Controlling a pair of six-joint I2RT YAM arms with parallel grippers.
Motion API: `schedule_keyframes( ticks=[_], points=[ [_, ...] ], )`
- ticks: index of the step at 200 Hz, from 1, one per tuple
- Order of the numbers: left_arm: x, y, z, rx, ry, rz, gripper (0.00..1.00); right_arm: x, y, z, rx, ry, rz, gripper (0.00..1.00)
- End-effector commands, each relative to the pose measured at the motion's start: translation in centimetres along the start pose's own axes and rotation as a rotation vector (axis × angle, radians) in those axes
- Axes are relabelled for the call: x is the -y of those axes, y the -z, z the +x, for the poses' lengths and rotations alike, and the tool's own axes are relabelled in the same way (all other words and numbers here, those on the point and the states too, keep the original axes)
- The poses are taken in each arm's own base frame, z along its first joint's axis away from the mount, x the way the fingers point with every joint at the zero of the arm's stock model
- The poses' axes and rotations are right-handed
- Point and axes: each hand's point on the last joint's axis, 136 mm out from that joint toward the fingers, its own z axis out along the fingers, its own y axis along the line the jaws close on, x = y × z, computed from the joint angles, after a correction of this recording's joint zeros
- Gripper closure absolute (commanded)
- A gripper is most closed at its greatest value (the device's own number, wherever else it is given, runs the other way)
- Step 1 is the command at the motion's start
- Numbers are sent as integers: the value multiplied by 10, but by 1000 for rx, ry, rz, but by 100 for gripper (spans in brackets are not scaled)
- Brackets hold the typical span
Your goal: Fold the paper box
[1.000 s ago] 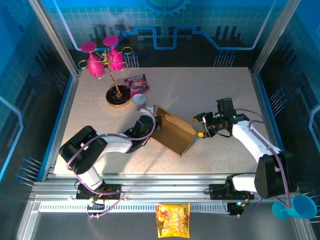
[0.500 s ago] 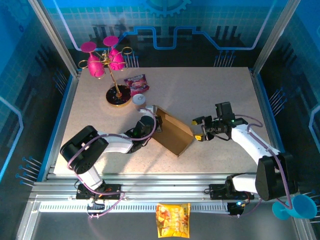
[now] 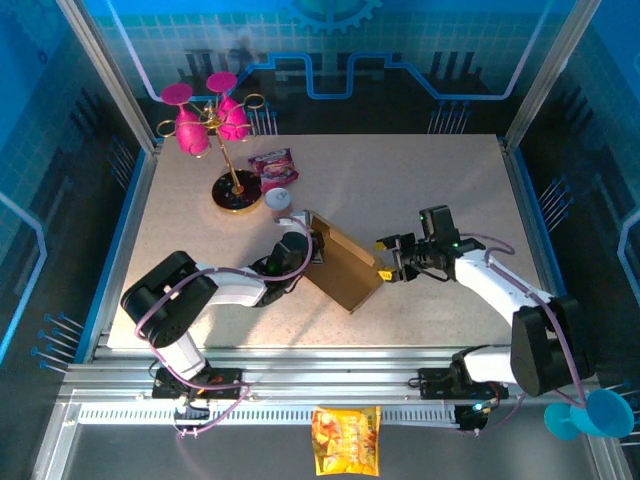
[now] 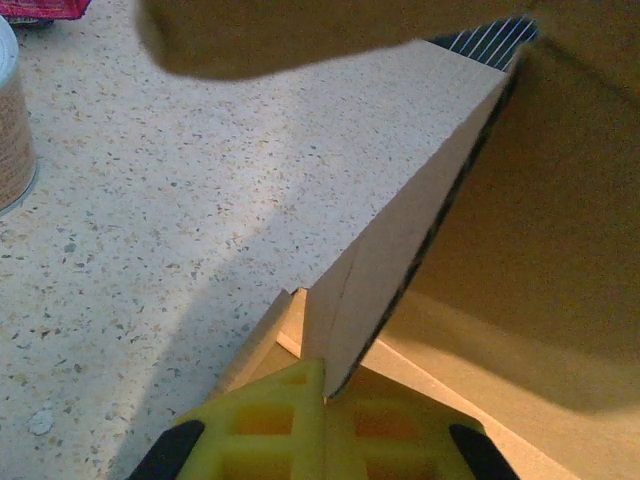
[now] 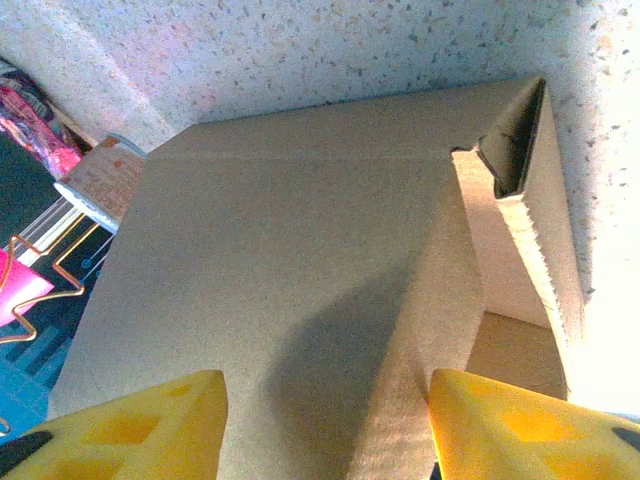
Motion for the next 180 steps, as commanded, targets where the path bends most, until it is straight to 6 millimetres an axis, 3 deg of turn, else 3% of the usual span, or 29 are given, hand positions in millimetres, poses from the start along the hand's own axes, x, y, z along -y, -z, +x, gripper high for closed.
schedule_keyframes(
  ticks=[1,28,63,113,120,180],
  points=[
    [3,-1,1,3,7,0,100,-14,-6,4,-8,19,-19,47],
    [3,1,2,0,22,7,100,-11,-9,-2,19,59,20,52],
    [7,9,3,-36,75,39,81,-6,-8,-8,67,142,80,63],
    [4,26,7,-142,250,104,61,3,-10,-17,123,213,150,69],
    [4,29,9,-167,284,117,59,-9,-8,-16,130,237,134,70],
    [27,67,4,-290,428,249,46,-14,-13,-22,155,283,172,73]
  ],
)
